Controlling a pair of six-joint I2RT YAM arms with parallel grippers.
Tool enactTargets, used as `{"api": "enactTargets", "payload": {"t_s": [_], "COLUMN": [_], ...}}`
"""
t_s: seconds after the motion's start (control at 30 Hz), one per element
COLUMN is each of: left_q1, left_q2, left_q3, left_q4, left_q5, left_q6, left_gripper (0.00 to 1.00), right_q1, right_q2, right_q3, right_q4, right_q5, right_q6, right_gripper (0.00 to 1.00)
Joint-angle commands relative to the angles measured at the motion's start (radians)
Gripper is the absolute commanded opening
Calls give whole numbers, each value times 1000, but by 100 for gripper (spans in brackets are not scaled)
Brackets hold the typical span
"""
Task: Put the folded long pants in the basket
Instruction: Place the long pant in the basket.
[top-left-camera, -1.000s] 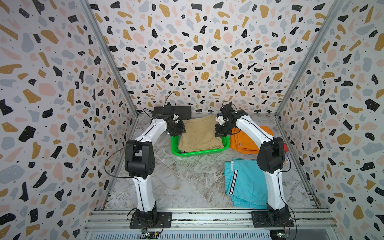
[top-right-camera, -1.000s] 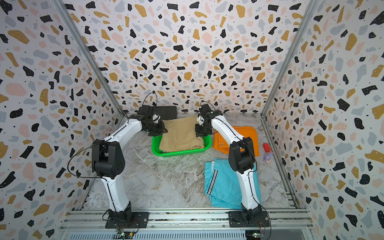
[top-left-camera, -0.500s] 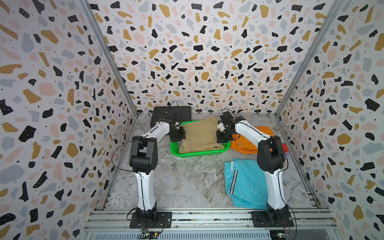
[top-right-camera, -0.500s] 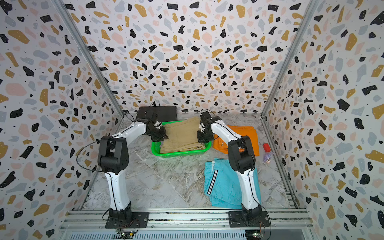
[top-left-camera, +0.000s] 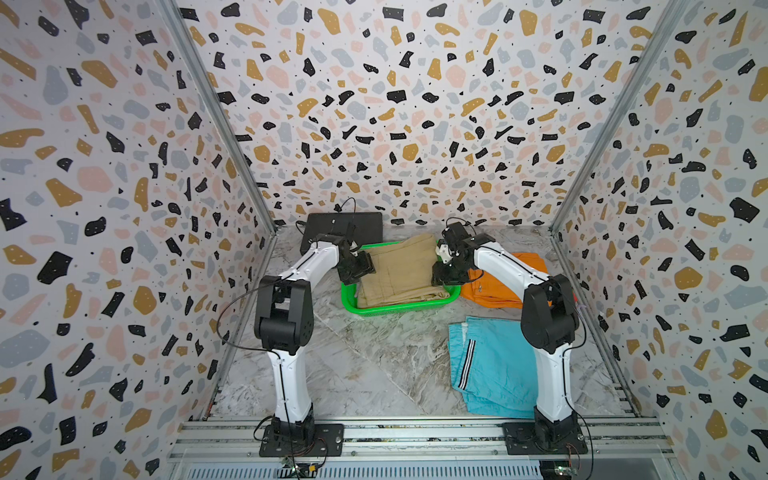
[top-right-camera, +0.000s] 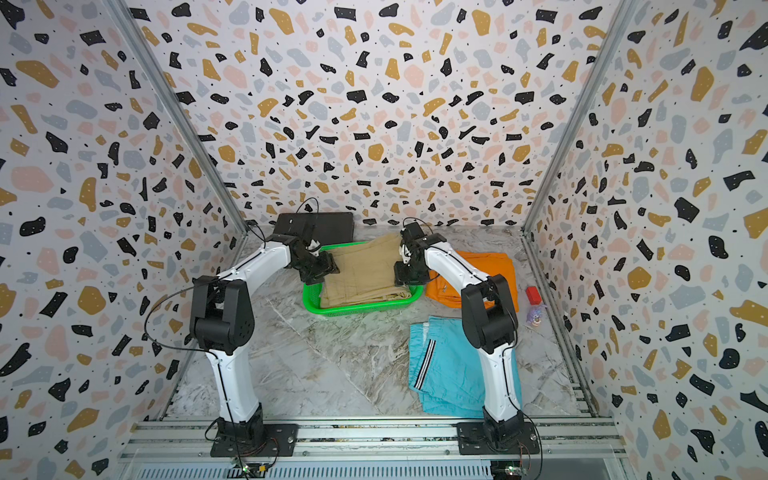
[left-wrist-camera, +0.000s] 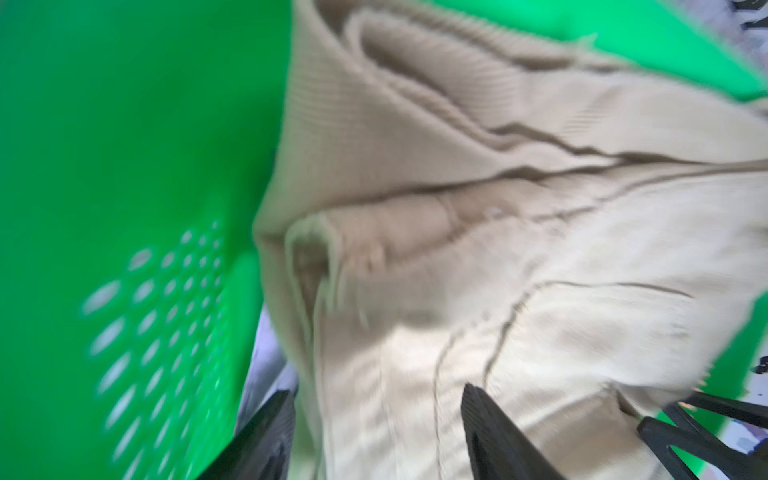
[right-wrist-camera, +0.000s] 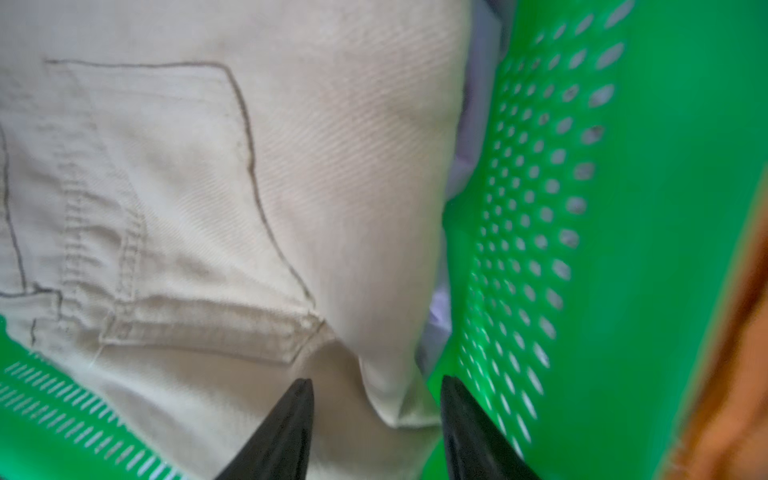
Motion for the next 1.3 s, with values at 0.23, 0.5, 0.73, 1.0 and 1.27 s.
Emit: {"api": "enactTargets", "payload": {"t_s": [0.23, 0.5, 0.73, 1.0, 1.27], "left_q1": [-19, -34, -29, -7, 17], "left_q2": [-111, 118, 323, 492, 395], "left_q3": [171, 329, 408, 566, 571], "left_q4": [-121, -124, -160, -242, -261], "left_q5": [-37, 3, -35, -31, -3], "left_q6": [13, 67, 98, 144, 183], "left_gripper": [59, 58, 58, 58, 62], "right_q1": [-6, -6, 3, 13, 13], "right_q2": [-5, 339, 441, 334, 220], "right_q3": [247, 621, 608, 244, 222], "right_q4": [-35, -54, -86, 51, 86], "right_q5": [39, 15, -13, 11, -2], "right_q6": [-16, 30, 85, 179, 200], "right_gripper": [45, 40, 32, 30, 40]}}
